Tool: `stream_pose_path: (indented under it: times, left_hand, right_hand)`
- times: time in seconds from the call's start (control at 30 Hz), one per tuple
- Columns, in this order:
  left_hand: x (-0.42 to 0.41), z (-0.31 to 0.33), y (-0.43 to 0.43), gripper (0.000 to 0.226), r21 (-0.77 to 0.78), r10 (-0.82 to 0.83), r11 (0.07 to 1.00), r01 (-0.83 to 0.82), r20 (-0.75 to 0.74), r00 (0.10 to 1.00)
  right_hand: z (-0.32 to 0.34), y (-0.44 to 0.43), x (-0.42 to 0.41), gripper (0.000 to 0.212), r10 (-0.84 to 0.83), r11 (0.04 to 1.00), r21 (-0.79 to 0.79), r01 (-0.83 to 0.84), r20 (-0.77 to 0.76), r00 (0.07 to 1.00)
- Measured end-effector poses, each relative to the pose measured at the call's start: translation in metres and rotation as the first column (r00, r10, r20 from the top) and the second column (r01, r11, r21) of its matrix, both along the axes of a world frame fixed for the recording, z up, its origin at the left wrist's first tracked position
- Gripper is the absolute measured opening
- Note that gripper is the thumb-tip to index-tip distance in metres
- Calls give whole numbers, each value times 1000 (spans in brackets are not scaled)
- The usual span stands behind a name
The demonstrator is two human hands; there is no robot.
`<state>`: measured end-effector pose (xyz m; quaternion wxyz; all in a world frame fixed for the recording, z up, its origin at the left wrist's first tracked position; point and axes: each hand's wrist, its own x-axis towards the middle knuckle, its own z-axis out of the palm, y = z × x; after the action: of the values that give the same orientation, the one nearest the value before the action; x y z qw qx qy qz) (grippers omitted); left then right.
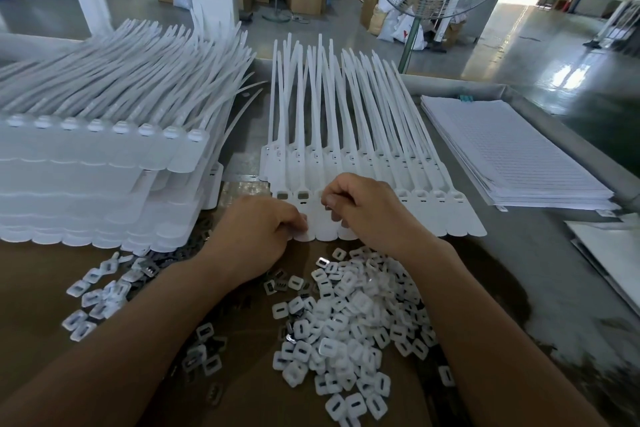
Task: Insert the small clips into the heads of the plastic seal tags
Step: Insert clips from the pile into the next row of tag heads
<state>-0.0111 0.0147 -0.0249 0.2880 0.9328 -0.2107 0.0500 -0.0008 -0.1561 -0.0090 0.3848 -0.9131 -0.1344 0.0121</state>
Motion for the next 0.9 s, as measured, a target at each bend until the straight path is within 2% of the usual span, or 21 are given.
stream_pose_path:
  times: [0.1, 0.23, 0.33, 0.63, 0.9]
  left_hand:
    - [0, 0, 0, 21, 9, 1, 1000, -1, 2, 1000]
    - [0, -1, 0, 23, 26, -3, 1000, 3, 16, 1000]
    - [0, -1, 0, 24, 29, -7, 1000, 7, 13, 1000]
    - [-1, -1, 0, 25, 64, -19, 998, 17, 26, 999]
    - [-2, -1, 0, 26, 89, -13, 996, 11, 28, 1000]
  right_hand:
    - [-2, -2, 4, 20, -68, 997, 27, 67, 64, 996]
    - [-8, -2, 9, 11, -169, 978, 143, 154, 96, 981]
    - [-10, -1, 11, 17, -220, 960, 197, 197, 101, 970]
    - [-12, 2, 10, 16, -218, 973, 119, 199, 183, 959]
    - [-16, 2, 14, 12, -240, 969, 115, 219, 221, 945]
